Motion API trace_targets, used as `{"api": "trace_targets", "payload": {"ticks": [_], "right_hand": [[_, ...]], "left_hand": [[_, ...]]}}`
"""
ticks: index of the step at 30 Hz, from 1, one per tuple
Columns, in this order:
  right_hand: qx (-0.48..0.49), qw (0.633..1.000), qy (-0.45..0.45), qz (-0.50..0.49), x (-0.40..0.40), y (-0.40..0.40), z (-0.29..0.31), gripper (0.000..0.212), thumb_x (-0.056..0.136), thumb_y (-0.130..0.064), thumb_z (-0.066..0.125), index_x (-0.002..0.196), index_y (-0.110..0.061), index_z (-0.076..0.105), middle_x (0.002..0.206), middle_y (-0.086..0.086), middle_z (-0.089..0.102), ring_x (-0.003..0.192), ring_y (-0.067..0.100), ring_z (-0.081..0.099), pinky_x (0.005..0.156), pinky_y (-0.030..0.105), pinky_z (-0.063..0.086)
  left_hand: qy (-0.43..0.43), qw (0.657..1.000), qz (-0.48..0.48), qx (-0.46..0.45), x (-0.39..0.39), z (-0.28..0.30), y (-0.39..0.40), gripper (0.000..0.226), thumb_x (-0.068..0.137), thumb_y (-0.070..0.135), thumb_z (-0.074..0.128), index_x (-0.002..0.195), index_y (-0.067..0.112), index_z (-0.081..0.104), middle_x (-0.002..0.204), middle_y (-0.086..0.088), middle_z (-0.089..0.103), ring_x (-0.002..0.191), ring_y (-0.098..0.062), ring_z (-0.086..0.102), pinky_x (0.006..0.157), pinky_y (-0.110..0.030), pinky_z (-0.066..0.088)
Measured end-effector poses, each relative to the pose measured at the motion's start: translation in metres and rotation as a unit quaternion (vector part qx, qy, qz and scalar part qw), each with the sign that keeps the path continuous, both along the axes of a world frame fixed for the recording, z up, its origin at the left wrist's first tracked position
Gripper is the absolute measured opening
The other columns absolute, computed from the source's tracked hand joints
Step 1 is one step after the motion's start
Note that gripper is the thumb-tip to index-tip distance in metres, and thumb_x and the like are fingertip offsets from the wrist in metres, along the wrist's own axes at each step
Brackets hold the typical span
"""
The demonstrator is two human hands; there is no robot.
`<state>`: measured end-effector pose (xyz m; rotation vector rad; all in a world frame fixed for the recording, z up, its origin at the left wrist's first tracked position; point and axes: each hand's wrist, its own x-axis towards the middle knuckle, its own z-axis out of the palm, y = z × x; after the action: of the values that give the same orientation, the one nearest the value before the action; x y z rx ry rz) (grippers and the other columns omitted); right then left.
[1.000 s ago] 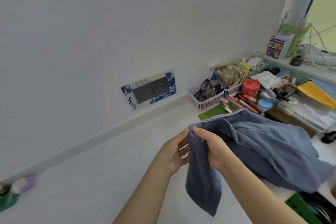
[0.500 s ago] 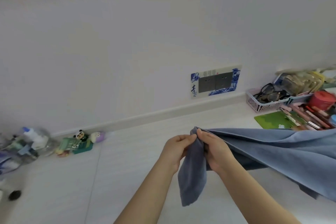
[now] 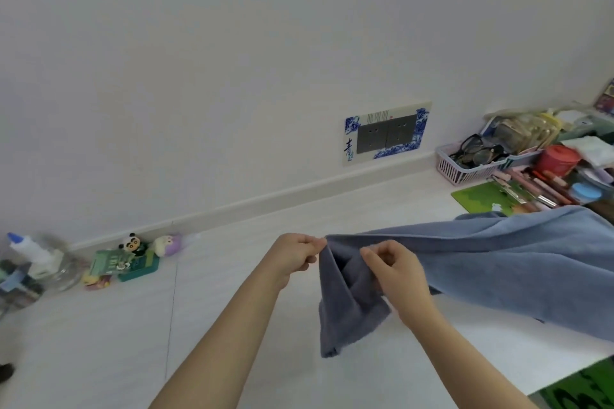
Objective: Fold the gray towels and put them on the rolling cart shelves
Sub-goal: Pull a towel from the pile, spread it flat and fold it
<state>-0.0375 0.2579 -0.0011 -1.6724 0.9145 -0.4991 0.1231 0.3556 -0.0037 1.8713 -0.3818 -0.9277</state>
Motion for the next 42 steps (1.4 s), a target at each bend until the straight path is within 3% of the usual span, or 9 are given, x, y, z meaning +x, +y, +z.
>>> {"api": "trace_targets", "payload": {"ticks": [4,8,11,13,15,18,22,26,42], "right_hand": [[-0.119,0.961,0.206,0.144,-0.022,0.006,-0.008,0.021,0.081,-0.021,0.054,0.063,-0.014,0.047,0.056,-0.001,0.056,0.052,0.015,0.053,0.053,0.029,0.043],[-0.089,0.904,0.328,0.258,-0.031,0.013,-0.017,0.024,0.083,-0.025,0.050,0.061,-0.016,0.052,0.060,-0.002,0.061,0.051,0.011,0.054,0.054,0.025,0.048],[-0.108,0.909,0.337,0.222,-0.032,0.005,-0.026,0.035,0.085,-0.039,0.056,0.054,-0.022,0.054,0.053,-0.008,0.060,0.053,0.008,0.054,0.063,0.028,0.051],[-0.128,0.918,0.331,0.180,-0.031,-0.004,-0.038,0.030,0.086,-0.041,0.057,0.062,-0.023,0.056,0.058,-0.008,0.059,0.060,0.007,0.054,0.063,0.026,0.046],[-0.130,0.928,0.313,0.155,-0.031,-0.014,-0.053,0.018,0.088,-0.037,0.056,0.080,-0.021,0.059,0.080,-0.008,0.064,0.077,0.011,0.059,0.071,0.028,0.047],[-0.125,0.927,0.319,0.153,-0.030,-0.034,-0.080,0.023,0.092,-0.036,0.053,0.109,-0.024,0.059,0.118,-0.003,0.059,0.105,0.016,0.056,0.090,0.030,0.045],[-0.118,0.901,0.383,0.167,-0.029,-0.051,-0.112,0.049,0.097,-0.045,0.040,0.140,-0.021,0.039,0.144,0.000,0.043,0.132,0.021,0.040,0.105,0.036,0.034],[-0.118,0.878,0.420,0.198,-0.027,-0.051,-0.133,0.056,0.097,-0.052,0.030,0.143,-0.020,0.033,0.145,0.002,0.042,0.133,0.022,0.038,0.107,0.039,0.031],[-0.208,0.843,0.276,0.412,0.056,0.082,-0.132,0.042,0.099,-0.040,0.038,0.138,-0.029,0.043,0.123,-0.005,0.062,0.112,0.018,0.055,0.093,0.030,0.045]], "left_hand": [[-0.050,0.998,0.027,0.035,0.038,0.000,-0.005,0.015,0.092,0.015,0.061,0.081,0.005,0.061,0.062,-0.007,0.059,0.048,-0.008,0.057,0.046,-0.015,0.049],[-0.068,0.994,0.083,0.036,0.065,-0.016,-0.024,0.015,0.093,0.015,0.059,0.084,0.003,0.058,0.057,-0.008,0.066,0.055,-0.017,0.065,0.063,-0.029,0.058],[-0.080,0.992,0.101,0.006,0.061,-0.033,-0.033,0.014,0.094,0.014,0.056,0.081,0.009,0.055,0.092,-0.015,0.068,0.076,-0.024,0.066,0.079,-0.041,0.057],[-0.118,0.990,0.074,0.007,0.049,-0.048,-0.038,0.009,0.093,0.022,0.057,0.100,0.017,0.057,0.116,-0.002,0.058,0.099,-0.022,0.059,0.088,-0.037,0.050],[-0.139,0.990,0.020,0.009,0.033,-0.065,-0.039,0.030,0.094,0.026,0.055,0.122,0.018,0.052,0.125,0.005,0.048,0.114,-0.016,0.050,0.091,-0.026,0.041],[-0.172,0.983,-0.049,0.031,0.004,-0.098,-0.037,0.032,0.094,0.023,0.056,0.124,0.014,0.055,0.130,0.000,0.053,0.119,-0.016,0.051,0.094,-0.020,0.036],[-0.201,0.957,-0.174,0.114,-0.030,-0.145,-0.021,0.045,0.097,0.037,0.046,0.138,0.018,0.046,0.147,-0.001,0.040,0.139,-0.019,0.032,0.114,-0.035,0.025],[-0.309,0.895,-0.239,0.216,-0.034,-0.169,-0.002,0.061,0.101,0.047,0.026,0.152,0.018,0.010,0.160,0.000,0.009,0.147,-0.016,0.006,0.119,-0.034,0.003],[-0.306,0.890,-0.059,0.333,0.013,-0.164,0.196,0.061,0.100,0.049,0.024,0.152,0.018,0.016,0.159,0.001,0.014,0.146,-0.015,0.008,0.118,-0.039,0.000]]}}
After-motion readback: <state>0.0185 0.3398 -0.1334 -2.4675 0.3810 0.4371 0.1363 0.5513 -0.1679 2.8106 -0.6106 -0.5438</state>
